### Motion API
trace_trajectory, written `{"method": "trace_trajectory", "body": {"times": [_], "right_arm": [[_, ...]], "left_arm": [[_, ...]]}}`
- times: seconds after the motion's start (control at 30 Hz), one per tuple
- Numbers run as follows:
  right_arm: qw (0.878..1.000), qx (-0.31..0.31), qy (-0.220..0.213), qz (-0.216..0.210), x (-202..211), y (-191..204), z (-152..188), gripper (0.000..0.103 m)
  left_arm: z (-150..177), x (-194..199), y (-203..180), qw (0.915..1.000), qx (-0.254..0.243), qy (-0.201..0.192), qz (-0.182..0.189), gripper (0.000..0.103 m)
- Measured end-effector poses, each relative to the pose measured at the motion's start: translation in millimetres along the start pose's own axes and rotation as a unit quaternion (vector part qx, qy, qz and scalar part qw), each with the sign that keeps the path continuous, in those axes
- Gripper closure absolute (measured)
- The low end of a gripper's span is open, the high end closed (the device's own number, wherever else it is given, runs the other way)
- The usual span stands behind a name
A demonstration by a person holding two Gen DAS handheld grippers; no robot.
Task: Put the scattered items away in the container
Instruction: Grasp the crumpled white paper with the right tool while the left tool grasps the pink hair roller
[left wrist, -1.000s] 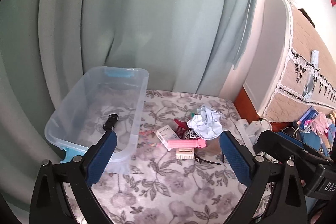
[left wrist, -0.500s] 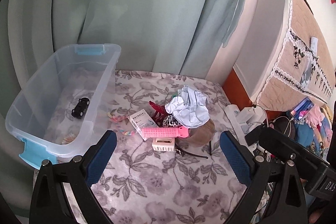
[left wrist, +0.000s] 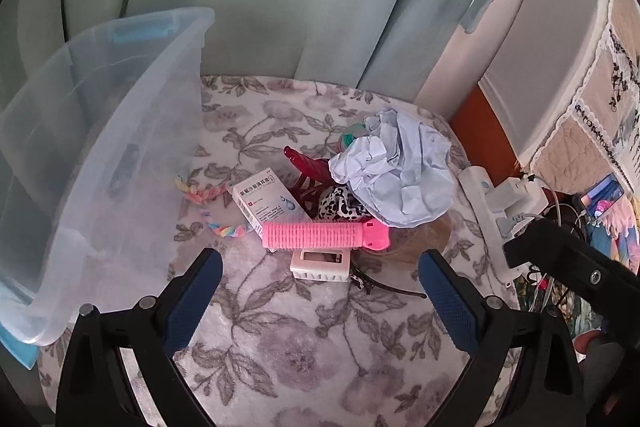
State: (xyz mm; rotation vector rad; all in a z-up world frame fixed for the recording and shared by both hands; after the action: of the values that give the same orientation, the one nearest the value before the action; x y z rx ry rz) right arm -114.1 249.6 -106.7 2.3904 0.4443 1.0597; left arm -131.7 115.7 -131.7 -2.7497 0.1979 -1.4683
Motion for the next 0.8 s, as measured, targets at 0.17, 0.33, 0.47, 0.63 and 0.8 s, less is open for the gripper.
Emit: {"method": "trace_trajectory", "body": {"times": [0.17, 0.33, 0.47, 0.63, 0.8], "right_arm": [[1.0, 0.006, 0.003, -0.007, -21.5, -0.8, -13.7, 0.006], [0.999, 0.018, 0.016, -0.026, -49.6, 7.9, -22.7, 0.015], [0.999, 0.016, 0.032, -0.029, -70.2, 7.6, -22.7, 0.028], [0.999, 0.011, 0.032, -0.026, -82.0, 1.6, -23.0, 0.067], [0.999, 0.0, 0.017, -0.03, -80.6, -5.3, -26.5, 0.072]], "left_arm": [[-1.0, -23.7, -0.8, 0.9999, 0.002, 0.014, -0.002, 0.005], [0.6, -45.3, -0.1, 0.9993, 0.013, 0.034, 0.008, 0.005], [1.0, -57.7, 1.9, 0.9985, 0.02, 0.047, 0.02, 0.005], [3.1, -70.1, 0.9, 0.9976, 0.015, 0.059, 0.031, 0.005], [4.9, -80.6, -5.9, 0.9965, 0.011, 0.072, 0.04, 0.005]]}}
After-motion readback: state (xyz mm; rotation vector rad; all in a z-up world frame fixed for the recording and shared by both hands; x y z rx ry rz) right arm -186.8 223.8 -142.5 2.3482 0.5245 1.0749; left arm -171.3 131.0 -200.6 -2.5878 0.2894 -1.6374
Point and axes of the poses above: each gripper's, at about its wrist camera, not at the fingertips, and x roughly against the way its jaws point, y to its left, z to its underside, the point moved 9 cm from there along -x, roughly the way its jaws point, and after that the axes turned 9 degrees about -z, right-handed, at the moved point
